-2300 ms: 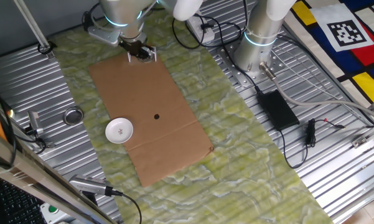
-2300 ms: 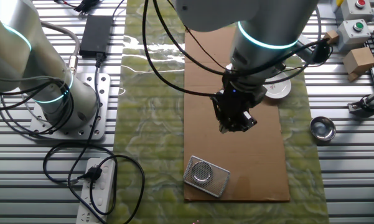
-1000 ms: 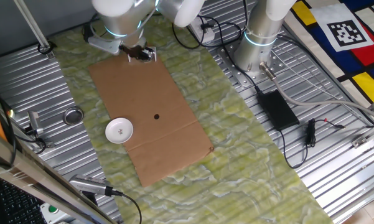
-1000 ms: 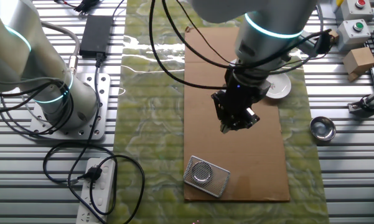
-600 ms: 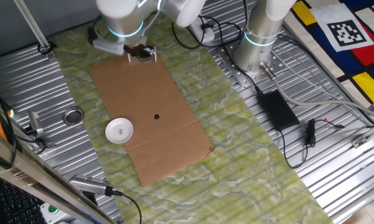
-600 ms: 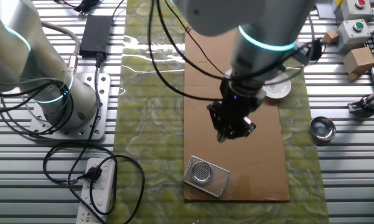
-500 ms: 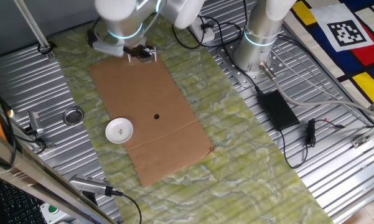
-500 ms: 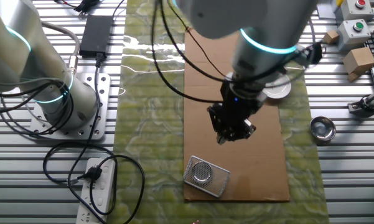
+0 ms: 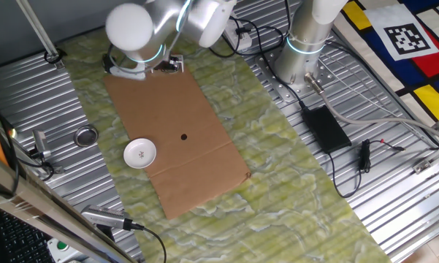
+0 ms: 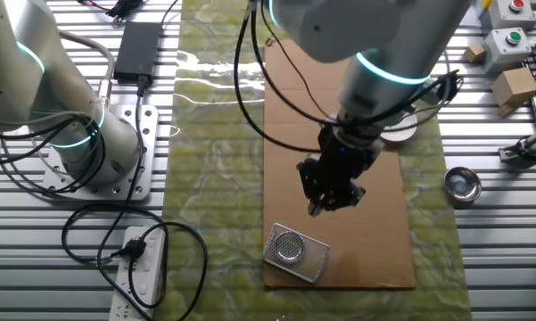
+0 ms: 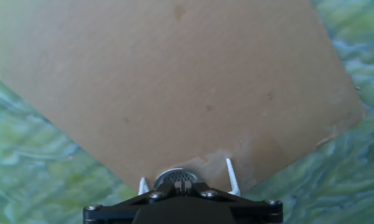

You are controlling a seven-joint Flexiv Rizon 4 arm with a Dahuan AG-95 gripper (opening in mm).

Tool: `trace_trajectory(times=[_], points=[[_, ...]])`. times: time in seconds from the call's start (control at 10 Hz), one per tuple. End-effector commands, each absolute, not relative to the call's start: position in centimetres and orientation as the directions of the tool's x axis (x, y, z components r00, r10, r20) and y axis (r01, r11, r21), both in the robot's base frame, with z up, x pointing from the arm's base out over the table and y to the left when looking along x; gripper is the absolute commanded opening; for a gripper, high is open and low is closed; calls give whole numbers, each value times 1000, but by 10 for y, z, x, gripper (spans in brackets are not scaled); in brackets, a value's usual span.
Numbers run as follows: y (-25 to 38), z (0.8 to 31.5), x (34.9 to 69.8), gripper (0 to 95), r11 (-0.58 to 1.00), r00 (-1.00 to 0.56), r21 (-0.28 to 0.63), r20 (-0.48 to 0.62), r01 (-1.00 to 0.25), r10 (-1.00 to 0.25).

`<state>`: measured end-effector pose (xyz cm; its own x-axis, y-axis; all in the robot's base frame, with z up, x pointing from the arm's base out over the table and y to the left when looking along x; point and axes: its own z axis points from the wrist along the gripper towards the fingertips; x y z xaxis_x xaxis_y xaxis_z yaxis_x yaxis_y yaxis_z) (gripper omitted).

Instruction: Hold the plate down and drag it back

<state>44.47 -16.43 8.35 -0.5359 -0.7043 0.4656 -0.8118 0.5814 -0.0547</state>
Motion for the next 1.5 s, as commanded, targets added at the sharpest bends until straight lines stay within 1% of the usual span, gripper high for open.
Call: trace_trajectory(times=[0.1, 0.5, 1.5], points=[[-168, 75, 441, 0, 576, -530, -54, 467, -816, -708], [-170, 61, 435, 0, 555, -508, -51, 476, -831, -717], [-182, 41, 427, 0, 544, -500, -51, 475, -837, -725]])
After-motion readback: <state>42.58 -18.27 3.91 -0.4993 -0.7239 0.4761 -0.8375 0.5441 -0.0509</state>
